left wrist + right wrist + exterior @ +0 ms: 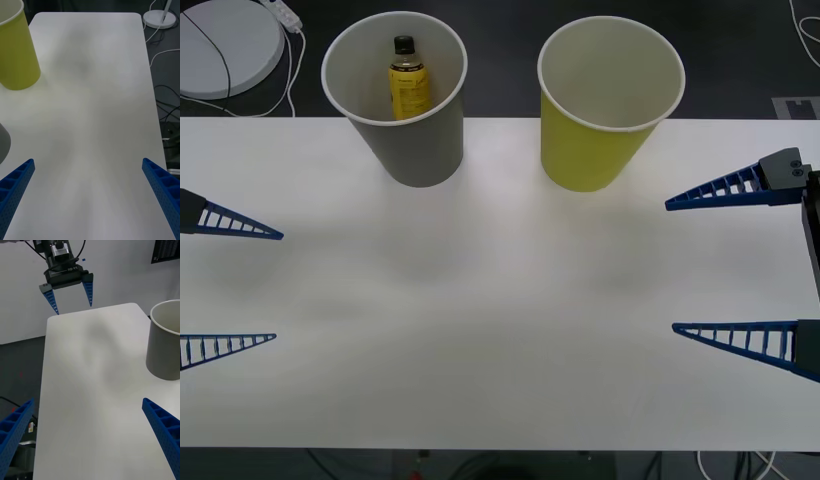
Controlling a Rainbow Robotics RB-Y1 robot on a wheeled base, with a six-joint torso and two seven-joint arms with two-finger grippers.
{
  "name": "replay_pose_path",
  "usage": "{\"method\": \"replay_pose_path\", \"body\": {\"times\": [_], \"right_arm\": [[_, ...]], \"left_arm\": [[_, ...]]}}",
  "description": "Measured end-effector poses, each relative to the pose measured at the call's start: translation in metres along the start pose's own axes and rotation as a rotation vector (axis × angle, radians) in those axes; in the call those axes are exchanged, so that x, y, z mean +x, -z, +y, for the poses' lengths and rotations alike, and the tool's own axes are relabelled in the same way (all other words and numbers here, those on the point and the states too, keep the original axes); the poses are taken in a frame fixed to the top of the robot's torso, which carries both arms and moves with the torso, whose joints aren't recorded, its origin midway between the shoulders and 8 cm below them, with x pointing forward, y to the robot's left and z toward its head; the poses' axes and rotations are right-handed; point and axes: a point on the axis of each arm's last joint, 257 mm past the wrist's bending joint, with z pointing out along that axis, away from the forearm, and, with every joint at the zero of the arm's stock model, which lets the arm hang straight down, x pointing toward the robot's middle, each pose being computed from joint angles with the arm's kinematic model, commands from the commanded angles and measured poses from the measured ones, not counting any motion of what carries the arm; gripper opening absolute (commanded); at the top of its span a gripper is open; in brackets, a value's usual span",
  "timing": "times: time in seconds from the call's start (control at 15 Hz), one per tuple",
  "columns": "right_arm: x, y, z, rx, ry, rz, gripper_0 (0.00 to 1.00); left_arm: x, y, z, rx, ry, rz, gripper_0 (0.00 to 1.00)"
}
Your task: Put the can into the green bin and the plastic bottle into the gray bin
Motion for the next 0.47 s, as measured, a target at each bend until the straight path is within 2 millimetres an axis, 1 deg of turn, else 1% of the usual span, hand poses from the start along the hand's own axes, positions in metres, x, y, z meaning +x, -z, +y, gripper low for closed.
{"method": "replay_pose_path", "body": {"times": [0.47], "right_arm": [[0.002, 0.0002, 0.0013, -0.004, 0.009, -0.005, 1.0]], "left_arm": [[0.0, 0.0, 0.0, 0.0, 0.0, 0.0, 1.0]]}}
